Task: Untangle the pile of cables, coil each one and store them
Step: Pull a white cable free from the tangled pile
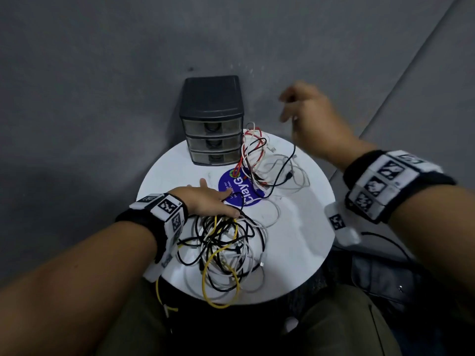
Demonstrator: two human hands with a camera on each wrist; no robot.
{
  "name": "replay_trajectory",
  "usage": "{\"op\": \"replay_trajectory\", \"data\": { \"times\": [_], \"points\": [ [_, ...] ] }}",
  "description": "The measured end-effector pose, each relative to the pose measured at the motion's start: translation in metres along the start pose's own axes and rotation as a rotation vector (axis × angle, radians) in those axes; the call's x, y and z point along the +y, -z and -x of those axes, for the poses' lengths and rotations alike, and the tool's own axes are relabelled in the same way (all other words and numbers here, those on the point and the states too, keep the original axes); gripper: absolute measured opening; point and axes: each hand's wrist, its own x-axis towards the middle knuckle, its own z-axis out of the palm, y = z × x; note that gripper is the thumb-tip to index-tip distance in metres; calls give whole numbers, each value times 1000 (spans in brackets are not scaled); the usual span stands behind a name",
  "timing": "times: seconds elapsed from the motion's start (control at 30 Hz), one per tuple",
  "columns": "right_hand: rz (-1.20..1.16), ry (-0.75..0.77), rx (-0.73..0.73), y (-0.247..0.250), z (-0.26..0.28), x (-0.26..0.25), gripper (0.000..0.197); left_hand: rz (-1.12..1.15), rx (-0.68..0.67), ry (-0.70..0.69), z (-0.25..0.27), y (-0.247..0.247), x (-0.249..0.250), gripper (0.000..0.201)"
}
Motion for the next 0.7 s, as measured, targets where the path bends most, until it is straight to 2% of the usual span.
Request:
{"op": "replay_trajectory", "data": {
  "times": [0.07, 0.13, 0.2, 0.27, 0.33, 0.4, 0.47, 0.53, 0.6, 0.7],
  "points": [
    [-19, 31, -203, -19, -4, -17, 35, 0, 0, -4, 0, 0, 0, 98],
    [59, 129, -377, -40, 0, -30, 41, 6, -2, -6, 2, 0, -1, 97],
    [76, 183, -445, -58, 7, -31, 53, 14, -2, -9, 4, 0, 0, 96],
    [-55, 75, -392, -69, 13, -28, 70, 17, -3, -14, 5, 0, 1, 94],
    [-198, -117, -227, -75, 18, -22, 82, 24, -5, -17, 6, 0, 1, 93],
    [-236, -286, -107, -77, 21, -14, 80, 29, -14, -14, 7, 1, 1, 93],
    [-185, -389, -134, -78, 22, -6, 65, 28, -22, -16, 8, 2, 2, 92],
    [-144, -409, -237, -80, 22, -3, 53, 30, -22, -17, 9, 2, 2, 91],
    [-148, -393, -288, -82, 23, -3, 52, 29, -23, -14, 9, 2, 2, 92],
    [-190, -431, -252, -80, 24, -7, 58, 27, -25, -7, 7, 2, 2, 94]
  ]
}}
